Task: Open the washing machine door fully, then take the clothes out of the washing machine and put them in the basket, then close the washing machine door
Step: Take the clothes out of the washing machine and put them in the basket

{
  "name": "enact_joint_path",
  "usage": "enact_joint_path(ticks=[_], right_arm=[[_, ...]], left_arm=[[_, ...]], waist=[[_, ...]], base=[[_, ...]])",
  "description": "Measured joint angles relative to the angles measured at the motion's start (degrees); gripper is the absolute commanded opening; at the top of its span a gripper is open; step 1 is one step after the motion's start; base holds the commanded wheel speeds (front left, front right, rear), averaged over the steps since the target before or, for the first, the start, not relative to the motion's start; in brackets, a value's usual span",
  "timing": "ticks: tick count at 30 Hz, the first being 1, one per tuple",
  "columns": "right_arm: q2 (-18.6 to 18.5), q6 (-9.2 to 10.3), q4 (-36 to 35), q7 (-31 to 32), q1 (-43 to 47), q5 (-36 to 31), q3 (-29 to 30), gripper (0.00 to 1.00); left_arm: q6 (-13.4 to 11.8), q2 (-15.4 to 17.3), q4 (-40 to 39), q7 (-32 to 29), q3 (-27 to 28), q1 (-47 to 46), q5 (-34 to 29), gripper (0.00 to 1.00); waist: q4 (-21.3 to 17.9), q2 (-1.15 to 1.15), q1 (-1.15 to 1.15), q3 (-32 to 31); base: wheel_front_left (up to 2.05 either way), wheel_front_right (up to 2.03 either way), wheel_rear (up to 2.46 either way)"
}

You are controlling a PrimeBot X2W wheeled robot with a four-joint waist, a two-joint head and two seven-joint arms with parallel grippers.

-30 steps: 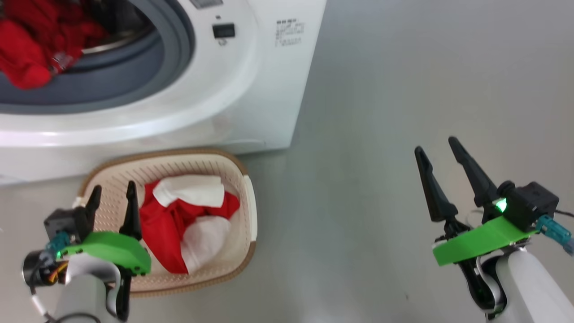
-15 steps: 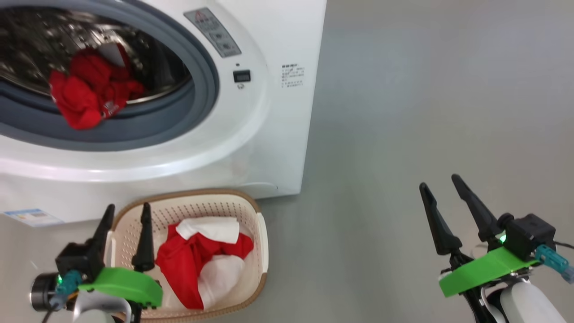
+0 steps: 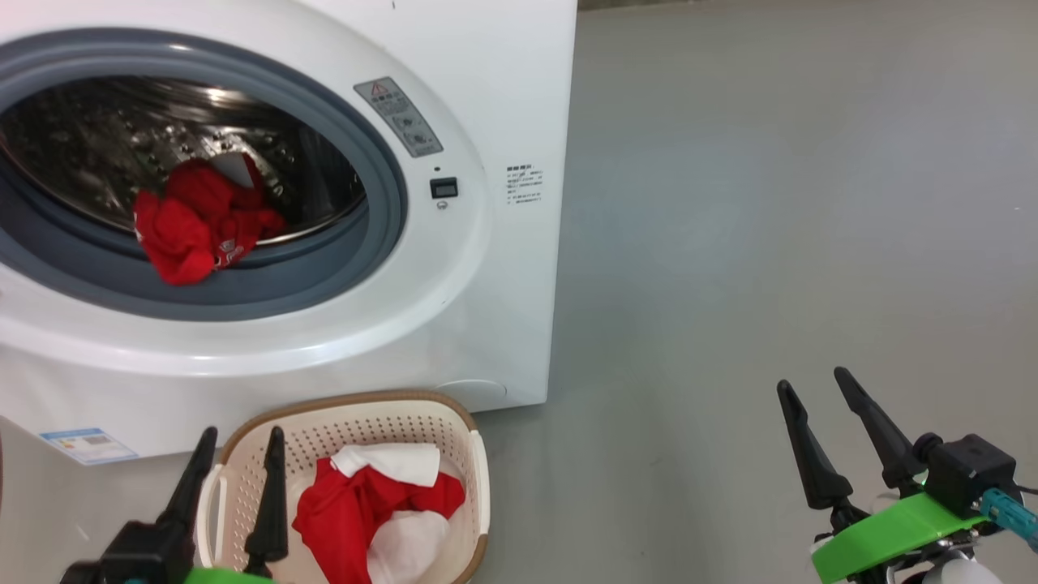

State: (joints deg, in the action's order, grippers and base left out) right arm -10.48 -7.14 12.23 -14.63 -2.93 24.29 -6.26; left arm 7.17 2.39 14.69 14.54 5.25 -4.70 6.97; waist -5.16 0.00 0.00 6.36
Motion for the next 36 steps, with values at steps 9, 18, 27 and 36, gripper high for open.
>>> enact_joint_path(ticks=[9, 18, 27, 36], right_arm=[[-0.05, 0.01, -0.63, 0.00, 4.60, 0.00, 1.52, 1.00], [-0.13, 0.01, -1.18, 0.00, 7.75, 0.00, 2.53, 1.00], [-0.11, 0.00, -1.65, 0.00, 8.65, -0.02, 3.57, 1.00], [-0.11, 0.01, -1.77, 0.00, 8.64, -0.02, 3.58, 1.00]], left_arm=[[-0.01, 0.00, -6.90, 0.00, 0.24, 7.41, 0.01, 1.00], [-1.16, 0.05, -11.59, 0.00, 0.05, 13.05, 0.26, 1.00], [-2.19, 0.07, -13.08, 0.00, -0.34, 14.25, 0.75, 1.00], [-2.37, 0.07, -13.49, 0.00, -0.44, 14.25, 0.87, 1.00]], waist=[[-0.39, 0.00, 0.00, -3.42], [0.11, 0.00, 0.00, -5.18], [0.30, 0.00, 0.00, -5.08], [0.29, 0.00, 0.00, -4.75]], base=[[0.00, 0.00, 0.00], [0.00, 0.00, 0.00], [0.00, 0.00, 0.00], [0.00, 0.00, 0.00]])
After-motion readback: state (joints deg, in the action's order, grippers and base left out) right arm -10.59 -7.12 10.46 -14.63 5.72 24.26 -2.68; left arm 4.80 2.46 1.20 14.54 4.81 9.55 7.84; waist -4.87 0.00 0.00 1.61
